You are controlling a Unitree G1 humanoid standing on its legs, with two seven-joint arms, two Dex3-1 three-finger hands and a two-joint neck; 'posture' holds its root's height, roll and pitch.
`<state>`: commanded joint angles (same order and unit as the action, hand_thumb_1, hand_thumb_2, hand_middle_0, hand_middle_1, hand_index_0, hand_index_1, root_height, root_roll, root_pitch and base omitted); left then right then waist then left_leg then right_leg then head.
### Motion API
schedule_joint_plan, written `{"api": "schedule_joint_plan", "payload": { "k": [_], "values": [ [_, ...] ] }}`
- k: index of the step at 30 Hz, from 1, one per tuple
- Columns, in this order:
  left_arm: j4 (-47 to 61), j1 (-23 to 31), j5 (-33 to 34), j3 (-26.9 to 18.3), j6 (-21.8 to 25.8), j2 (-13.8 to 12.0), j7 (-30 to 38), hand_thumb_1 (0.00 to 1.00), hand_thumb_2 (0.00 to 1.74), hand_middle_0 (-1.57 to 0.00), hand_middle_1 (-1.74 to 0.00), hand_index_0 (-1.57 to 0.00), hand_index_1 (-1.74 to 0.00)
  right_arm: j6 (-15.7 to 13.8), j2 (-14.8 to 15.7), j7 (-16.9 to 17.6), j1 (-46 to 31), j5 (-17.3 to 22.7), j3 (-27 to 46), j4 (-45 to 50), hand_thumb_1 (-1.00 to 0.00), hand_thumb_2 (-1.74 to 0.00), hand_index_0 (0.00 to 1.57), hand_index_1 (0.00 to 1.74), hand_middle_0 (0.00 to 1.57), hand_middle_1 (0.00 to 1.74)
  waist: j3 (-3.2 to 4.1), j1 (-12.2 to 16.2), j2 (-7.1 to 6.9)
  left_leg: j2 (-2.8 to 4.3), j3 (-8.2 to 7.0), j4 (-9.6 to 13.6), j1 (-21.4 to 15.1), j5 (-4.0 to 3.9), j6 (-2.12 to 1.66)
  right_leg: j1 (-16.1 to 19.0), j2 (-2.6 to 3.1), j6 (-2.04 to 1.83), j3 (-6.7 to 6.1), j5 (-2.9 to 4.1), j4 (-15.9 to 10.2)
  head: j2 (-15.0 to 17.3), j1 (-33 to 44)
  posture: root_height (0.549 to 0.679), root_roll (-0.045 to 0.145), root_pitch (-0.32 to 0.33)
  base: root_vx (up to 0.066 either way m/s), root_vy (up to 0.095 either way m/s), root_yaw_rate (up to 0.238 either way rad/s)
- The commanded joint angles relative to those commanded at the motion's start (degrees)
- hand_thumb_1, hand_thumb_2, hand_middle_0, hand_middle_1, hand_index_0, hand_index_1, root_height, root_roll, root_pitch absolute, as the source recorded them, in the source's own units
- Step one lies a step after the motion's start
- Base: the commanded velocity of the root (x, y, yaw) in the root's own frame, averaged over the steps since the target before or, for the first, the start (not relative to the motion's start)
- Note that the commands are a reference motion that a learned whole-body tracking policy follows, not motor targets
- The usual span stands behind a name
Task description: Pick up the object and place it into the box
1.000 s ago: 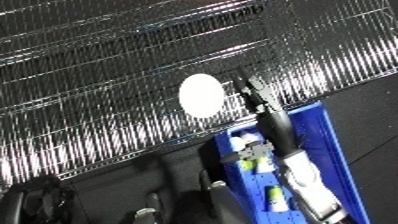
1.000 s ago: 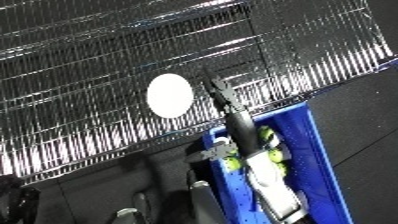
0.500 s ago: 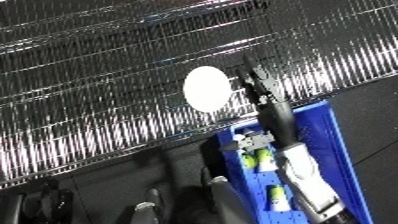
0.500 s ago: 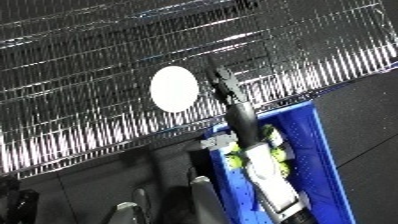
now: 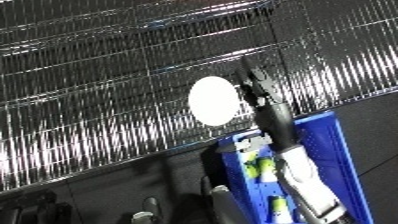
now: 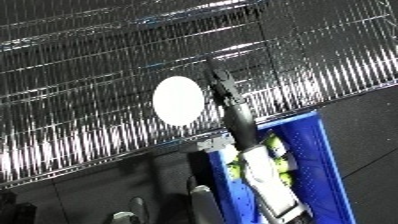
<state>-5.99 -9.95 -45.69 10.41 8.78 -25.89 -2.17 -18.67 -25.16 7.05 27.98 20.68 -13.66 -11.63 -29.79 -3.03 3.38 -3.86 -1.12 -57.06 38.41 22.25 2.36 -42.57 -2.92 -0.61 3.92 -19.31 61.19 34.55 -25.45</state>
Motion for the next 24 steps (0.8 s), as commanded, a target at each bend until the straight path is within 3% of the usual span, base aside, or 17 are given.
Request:
{"api": "schedule_joint_plan", "payload": {
  "k": [11, 24],
  "values": [
    [-0.06, -1.87, -0.39, 1.85, 0.09, 0.10, 0.84, 1.00, 1.74, -1.57, -1.74, -1.57, -1.74, 1.15, 0.82, -1.12, 5.77, 1.14, -3.40, -3.48, 0.00, 0.00, 0.00, 0.00, 0.00, 0.00, 0.00, -0.76, 0.48, -0.24, 0.21, -0.38, 1.60, -0.04, 0.04, -1.61, -0.05, 0.17, 0.42, -0.02, 0.44, -1.65, -2.46, 0.587, 0.051, 0.078, -0.025, -0.005, 0.038],
    [-0.81, -2.91, -0.57, 2.67, 0.92, 0.48, 0.45, 1.00, 1.74, -1.57, -1.74, -1.57, -1.74, 1.24, 1.40, -1.25, 8.43, 1.27, -4.24, -4.83, -0.65, -1.13, 1.02, 1.13, 1.02, 1.13, 0.00, -0.89, 0.65, -0.48, 0.21, 1.15, 0.47, -0.36, -0.09, -0.50, 0.02, 0.17, 0.40, 0.23, -0.96, -2.06, -3.91, 0.592, 0.056, 0.078, -0.024, 0.002, 0.010]
  ]
}}
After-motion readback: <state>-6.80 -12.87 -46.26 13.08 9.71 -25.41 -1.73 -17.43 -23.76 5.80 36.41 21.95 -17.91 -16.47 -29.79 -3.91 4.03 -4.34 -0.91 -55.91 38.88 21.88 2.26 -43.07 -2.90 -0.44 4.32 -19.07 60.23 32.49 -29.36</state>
